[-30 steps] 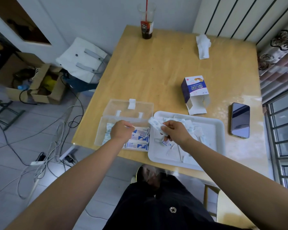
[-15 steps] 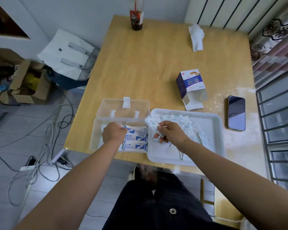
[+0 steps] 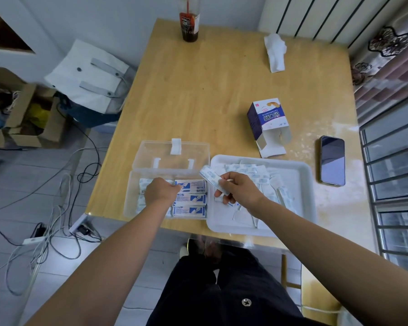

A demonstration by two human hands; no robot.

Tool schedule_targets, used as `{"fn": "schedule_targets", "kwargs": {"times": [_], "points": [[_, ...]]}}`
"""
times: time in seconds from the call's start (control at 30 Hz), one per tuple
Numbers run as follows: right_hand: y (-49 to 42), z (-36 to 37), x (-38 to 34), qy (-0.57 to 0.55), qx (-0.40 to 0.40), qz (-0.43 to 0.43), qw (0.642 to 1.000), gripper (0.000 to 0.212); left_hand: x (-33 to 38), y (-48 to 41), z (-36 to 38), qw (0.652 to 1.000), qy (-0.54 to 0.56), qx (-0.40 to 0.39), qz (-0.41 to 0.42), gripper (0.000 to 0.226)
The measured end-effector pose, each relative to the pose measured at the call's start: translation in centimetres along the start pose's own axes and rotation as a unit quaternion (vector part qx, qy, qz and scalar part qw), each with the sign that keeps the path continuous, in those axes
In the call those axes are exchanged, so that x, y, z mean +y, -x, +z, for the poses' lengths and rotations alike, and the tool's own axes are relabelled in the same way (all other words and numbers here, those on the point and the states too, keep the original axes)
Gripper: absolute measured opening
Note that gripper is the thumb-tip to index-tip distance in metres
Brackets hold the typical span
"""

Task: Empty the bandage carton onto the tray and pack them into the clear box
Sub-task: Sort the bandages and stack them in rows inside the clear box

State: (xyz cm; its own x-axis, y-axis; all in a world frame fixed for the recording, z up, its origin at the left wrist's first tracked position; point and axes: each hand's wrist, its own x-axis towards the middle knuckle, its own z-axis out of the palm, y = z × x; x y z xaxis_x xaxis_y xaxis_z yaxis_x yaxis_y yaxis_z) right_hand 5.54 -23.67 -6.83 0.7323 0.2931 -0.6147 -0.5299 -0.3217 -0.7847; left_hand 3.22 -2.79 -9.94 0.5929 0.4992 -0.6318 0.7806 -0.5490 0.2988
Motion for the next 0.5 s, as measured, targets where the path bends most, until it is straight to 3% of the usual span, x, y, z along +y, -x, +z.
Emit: {"fn": "schedule_targets", "kwargs": {"times": [0.2, 0.33, 0.4, 0.5], "points": [[0.3, 0.3, -0.6, 0.020, 0.003, -0.010, 1.000, 0.010, -0.1, 0.7, -0.5, 0.999, -0.004, 0.022, 0.045, 0.045], [0.4, 0.7, -1.0, 0.047, 0.010, -0.034, 0.998, 0.011, -0.5, 1.6, -1.1, 0.983, 0.112, 0.036, 0.142, 0.031], [0.4, 1.1, -1.3, 0.070, 0.013, -0.050, 0.996, 0.012, -0.5, 2.5, -1.7, 0.964, 0.203, -0.007, 0.170, 0.026], [0.8, 1.9, -1.7, 0.109, 0.004, -0.067, 0.992, 0.013, -0.3, 3.9, -2.4, 0.923, 0.315, -0.131, 0.177, 0.025]]}}
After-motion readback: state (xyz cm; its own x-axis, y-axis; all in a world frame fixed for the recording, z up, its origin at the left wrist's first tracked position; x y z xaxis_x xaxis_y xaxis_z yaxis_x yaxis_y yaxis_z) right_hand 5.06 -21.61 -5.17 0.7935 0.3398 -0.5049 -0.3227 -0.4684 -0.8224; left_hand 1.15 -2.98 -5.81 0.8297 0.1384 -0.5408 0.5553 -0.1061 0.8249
